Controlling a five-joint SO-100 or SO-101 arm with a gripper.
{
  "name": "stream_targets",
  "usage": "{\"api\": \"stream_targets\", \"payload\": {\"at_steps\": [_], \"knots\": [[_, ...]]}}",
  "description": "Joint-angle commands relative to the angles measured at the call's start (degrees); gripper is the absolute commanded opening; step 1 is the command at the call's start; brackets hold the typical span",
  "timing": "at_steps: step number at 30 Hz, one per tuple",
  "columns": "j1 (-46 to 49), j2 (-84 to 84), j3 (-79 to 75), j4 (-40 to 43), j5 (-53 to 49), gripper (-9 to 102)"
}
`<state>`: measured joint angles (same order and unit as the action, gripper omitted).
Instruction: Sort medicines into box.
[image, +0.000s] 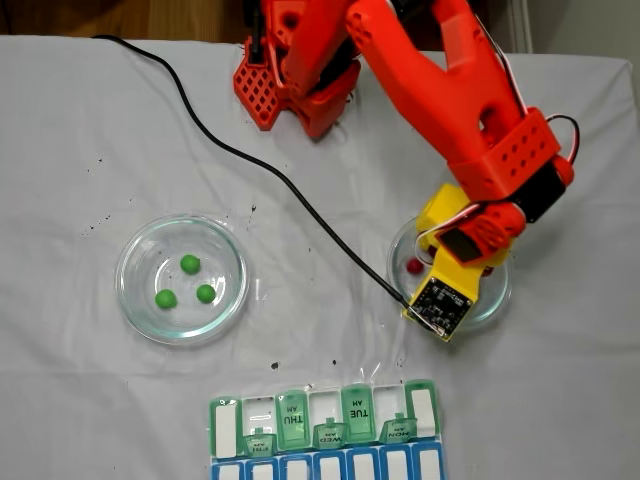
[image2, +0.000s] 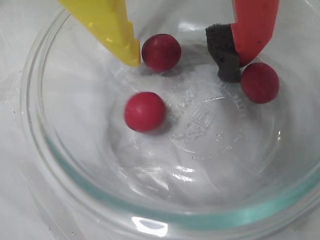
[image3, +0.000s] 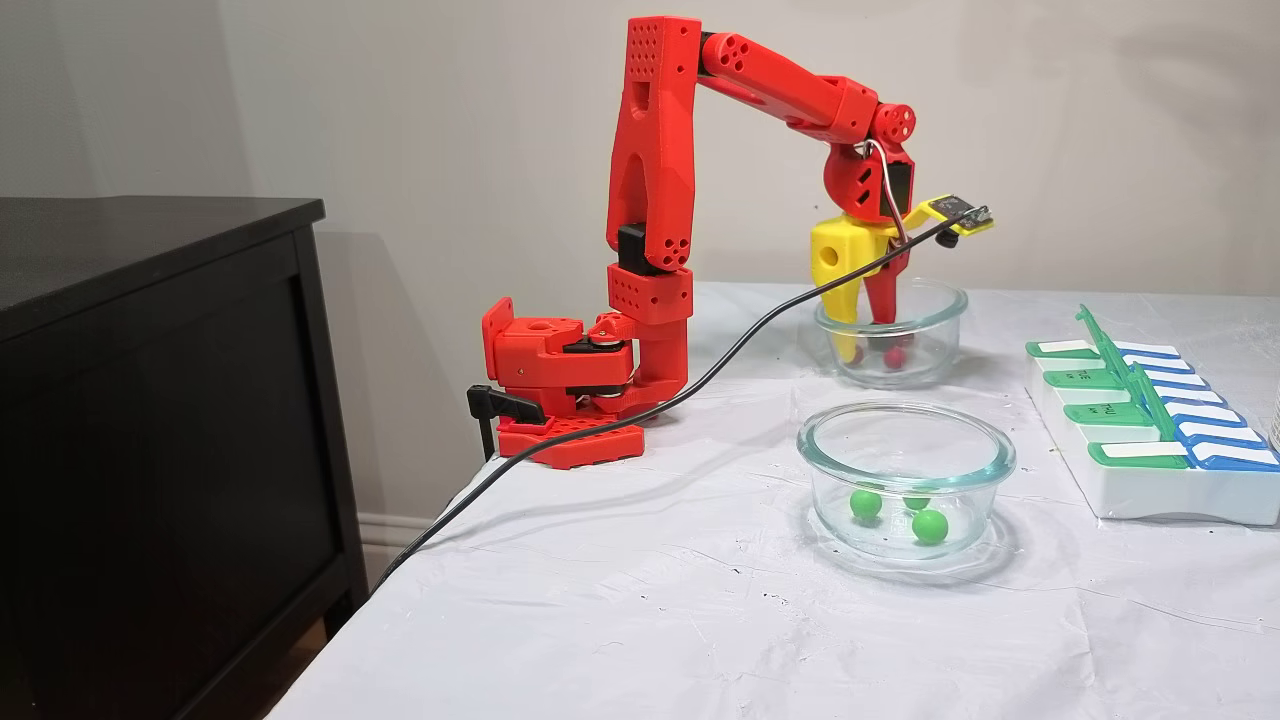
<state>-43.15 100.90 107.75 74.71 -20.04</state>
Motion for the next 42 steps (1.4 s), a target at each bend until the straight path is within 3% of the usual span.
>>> {"api": "stream_targets", "payload": {"at_steps": [1,7,11,36,42], "knots": [[-2.3,0.4,-1.4,1.3,-0.3,19],[-2.4,-0.3,-0.9,0.4,0.4,2],[-1.9,-1.1,-1.5,0.5,0.6,0],[17.2,9.2,-26.5,8.0,-6.1,0],[22.6,6.4,-30.1,3.4,-7.0,0]]}}
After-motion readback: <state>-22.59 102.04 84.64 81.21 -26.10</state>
